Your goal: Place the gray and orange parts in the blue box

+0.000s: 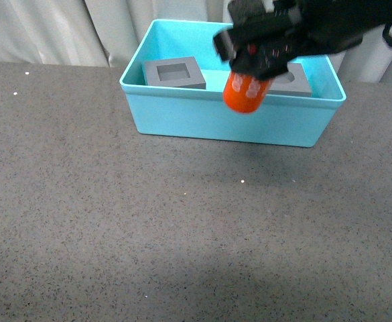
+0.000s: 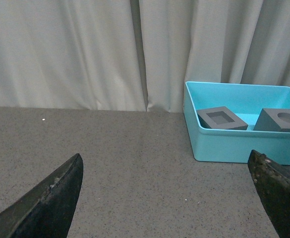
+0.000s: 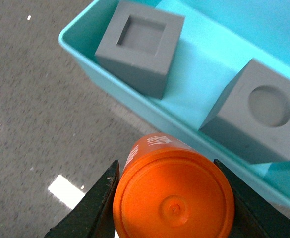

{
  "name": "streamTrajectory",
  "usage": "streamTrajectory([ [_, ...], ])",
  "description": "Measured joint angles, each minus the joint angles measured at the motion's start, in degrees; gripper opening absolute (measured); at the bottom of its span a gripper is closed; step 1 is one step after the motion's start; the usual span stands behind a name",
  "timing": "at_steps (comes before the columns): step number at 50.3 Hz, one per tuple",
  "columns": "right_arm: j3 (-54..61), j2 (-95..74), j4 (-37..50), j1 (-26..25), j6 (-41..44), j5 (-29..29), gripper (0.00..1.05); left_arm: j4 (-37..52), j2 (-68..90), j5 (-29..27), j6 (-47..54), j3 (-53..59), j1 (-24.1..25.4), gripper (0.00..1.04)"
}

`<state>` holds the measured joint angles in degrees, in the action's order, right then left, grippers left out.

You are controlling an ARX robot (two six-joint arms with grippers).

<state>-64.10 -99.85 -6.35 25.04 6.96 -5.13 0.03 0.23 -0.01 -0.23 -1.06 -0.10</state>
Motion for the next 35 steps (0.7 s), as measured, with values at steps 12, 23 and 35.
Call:
streamTrajectory([
  [12, -27.26, -20.98, -9.07, -4.07, 0.33, -0.42, 0.45, 0.00, 0.00, 0.00, 0.00, 0.00, 0.00, 0.98],
  [23, -34.82, -30.10, -12.07, -3.65, 0.79, -0.35, 0.45, 0.00, 0.00, 0.00, 0.00, 0.00, 0.00, 0.98],
  [35, -38.36, -34.69, -14.03, -3.32, 1.51, 0.52, 0.45, 0.00, 0.00, 0.00, 0.00, 0.00, 0.00, 0.98],
])
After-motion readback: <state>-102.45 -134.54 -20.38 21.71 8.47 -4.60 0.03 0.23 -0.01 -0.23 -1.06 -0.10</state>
